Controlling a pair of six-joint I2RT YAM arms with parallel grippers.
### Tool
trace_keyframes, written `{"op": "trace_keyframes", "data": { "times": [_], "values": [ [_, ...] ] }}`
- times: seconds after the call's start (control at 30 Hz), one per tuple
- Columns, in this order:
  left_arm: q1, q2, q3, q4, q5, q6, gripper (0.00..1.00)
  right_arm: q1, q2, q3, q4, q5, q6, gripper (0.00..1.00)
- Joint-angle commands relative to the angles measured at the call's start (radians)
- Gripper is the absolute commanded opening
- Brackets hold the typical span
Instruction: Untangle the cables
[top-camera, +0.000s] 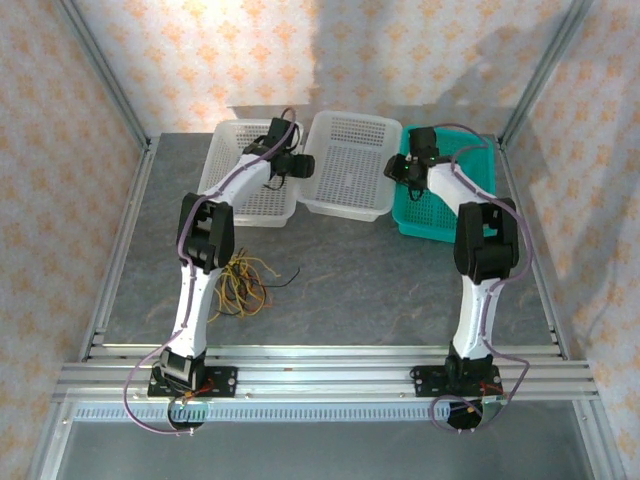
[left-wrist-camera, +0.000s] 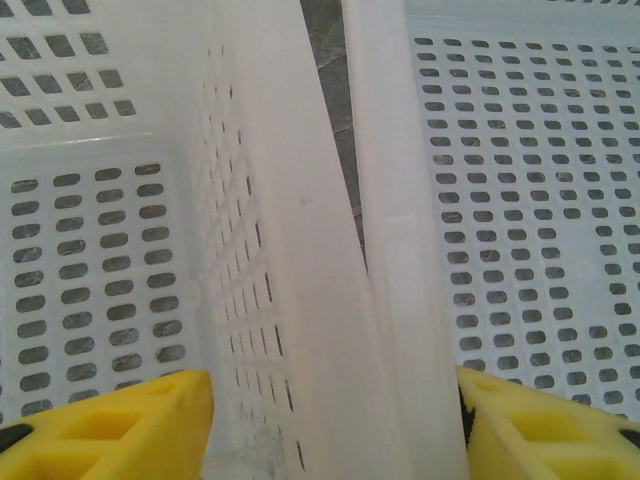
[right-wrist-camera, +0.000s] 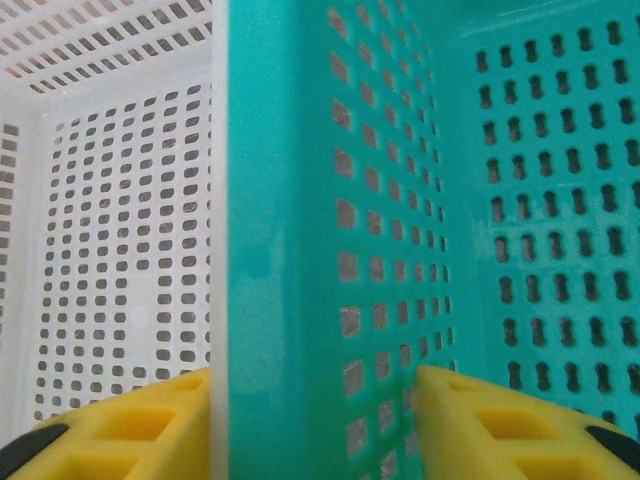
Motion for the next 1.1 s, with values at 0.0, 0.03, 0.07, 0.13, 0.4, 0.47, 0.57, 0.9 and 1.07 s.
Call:
{"op": "trace_keyframes", "data": {
  "times": [0.0,0.03,0.07,0.13,0.4,0.47,0.57,0.9,1.07],
  "values": [
    [0.008,0.020,0.028,-0.032,0.024,-0.023,0.68,-0.003,0.035,0.069,-0.039,0.024,-0.040,0.47],
    [0.008,0.021,0.023,-0.031,0.031,-0.026,0.70,-0.004,0.045,0.088,-0.051,0.037,-0.053,0.47],
    [0.008,0.022,0.017,-0.028,0.040,-0.029,0.71,-0.004,0.053,0.101,-0.059,0.050,-0.070,0.47],
    [0.006,0.019,0.001,-0.019,0.049,-0.034,0.72,-0.005,0.063,0.123,-0.063,0.067,-0.103,0.46],
    [-0.006,0.007,-0.020,0.005,0.092,-0.034,0.60,-0.003,0.144,0.256,-0.107,-0.060,-0.264,0.37],
    [-0.006,-0.002,-0.025,0.014,0.081,-0.044,0.60,-0.002,0.159,0.282,-0.117,-0.082,-0.301,0.37],
    [-0.003,-0.015,-0.041,0.043,0.062,-0.083,0.59,-0.001,0.177,0.306,-0.120,-0.087,-0.346,0.37],
    [-0.007,-0.078,-0.045,0.091,-0.024,-0.159,0.99,-0.002,0.174,0.426,-0.179,-0.035,-0.320,0.64],
    [-0.011,-0.227,-0.102,0.069,-0.098,-0.126,0.99,-0.001,0.026,0.336,-0.155,0.017,-0.260,0.68]
  ]
}}
